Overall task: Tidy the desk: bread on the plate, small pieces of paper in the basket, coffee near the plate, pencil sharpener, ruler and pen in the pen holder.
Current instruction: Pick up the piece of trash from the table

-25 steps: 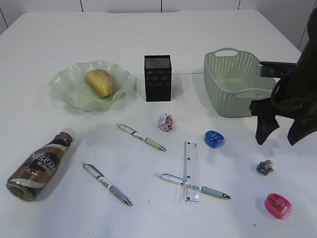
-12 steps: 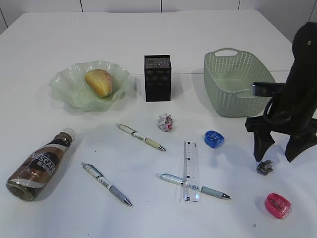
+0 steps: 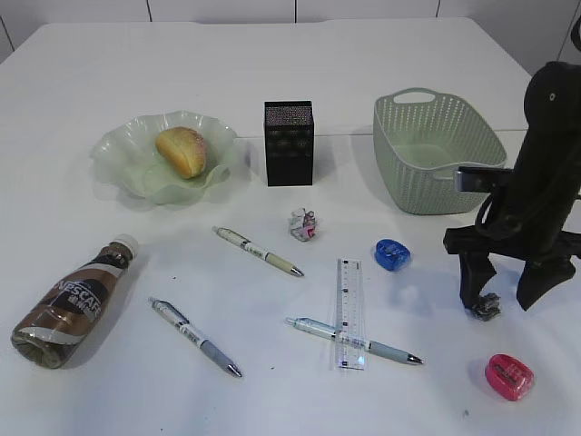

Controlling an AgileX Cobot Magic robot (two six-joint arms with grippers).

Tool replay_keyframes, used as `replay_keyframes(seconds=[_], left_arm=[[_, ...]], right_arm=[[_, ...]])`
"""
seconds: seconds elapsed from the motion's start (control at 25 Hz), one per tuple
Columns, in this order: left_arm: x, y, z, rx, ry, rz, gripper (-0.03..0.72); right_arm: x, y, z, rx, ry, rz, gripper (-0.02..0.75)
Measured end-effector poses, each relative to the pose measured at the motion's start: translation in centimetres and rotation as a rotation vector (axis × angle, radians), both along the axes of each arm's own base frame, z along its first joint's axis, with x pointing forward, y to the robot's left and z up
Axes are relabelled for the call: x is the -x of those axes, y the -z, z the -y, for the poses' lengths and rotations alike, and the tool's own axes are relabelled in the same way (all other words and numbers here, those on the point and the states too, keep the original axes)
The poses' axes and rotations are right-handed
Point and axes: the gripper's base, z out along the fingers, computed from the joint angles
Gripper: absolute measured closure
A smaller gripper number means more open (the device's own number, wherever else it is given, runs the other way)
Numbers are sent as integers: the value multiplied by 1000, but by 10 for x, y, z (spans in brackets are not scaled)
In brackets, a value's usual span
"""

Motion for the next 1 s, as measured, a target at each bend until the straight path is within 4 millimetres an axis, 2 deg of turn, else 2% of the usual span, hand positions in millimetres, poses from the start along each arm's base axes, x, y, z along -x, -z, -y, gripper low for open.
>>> replay_keyframes(seconds=[0.36,1.0], left_arm=[[0,0,0,0,0,0,179],[0,0,0,0,0,0,189]], right_arm=[[-3,15,-1,-11,13,-12,172],[-4,25,-1,-9,15,-29,176]])
